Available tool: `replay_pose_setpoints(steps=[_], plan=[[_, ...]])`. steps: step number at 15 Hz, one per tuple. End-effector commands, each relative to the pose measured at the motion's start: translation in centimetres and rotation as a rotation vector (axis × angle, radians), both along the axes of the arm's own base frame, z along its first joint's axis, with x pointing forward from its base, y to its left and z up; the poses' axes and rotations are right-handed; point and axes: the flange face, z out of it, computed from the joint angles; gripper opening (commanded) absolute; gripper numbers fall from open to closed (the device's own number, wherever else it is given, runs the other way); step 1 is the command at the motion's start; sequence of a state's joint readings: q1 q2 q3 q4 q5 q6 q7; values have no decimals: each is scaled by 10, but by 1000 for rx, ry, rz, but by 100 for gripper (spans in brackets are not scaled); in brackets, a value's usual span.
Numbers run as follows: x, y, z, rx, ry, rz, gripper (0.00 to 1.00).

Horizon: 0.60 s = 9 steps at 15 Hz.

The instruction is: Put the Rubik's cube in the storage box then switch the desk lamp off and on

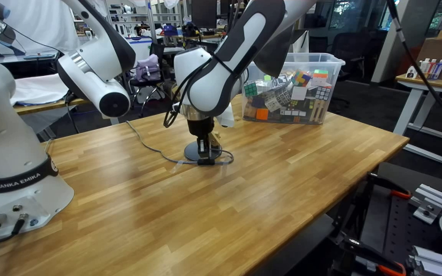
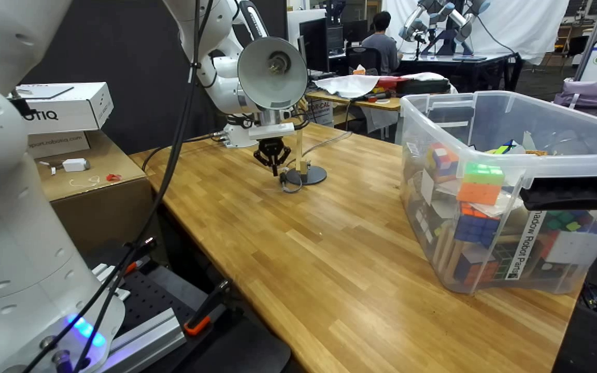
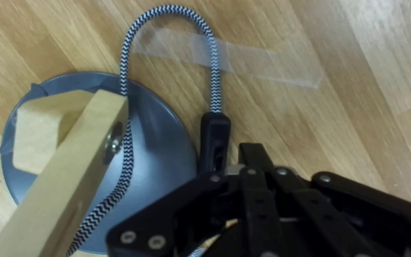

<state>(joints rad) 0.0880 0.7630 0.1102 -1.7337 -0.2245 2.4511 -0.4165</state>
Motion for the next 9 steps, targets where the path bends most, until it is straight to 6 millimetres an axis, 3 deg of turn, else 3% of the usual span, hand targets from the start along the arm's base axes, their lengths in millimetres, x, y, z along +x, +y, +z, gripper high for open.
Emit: replay_pose_setpoints(steps=[1,9], plan=[[4,-4,2,-3,6,-8,0],[-8,-13,4,-13,14,-29,0]])
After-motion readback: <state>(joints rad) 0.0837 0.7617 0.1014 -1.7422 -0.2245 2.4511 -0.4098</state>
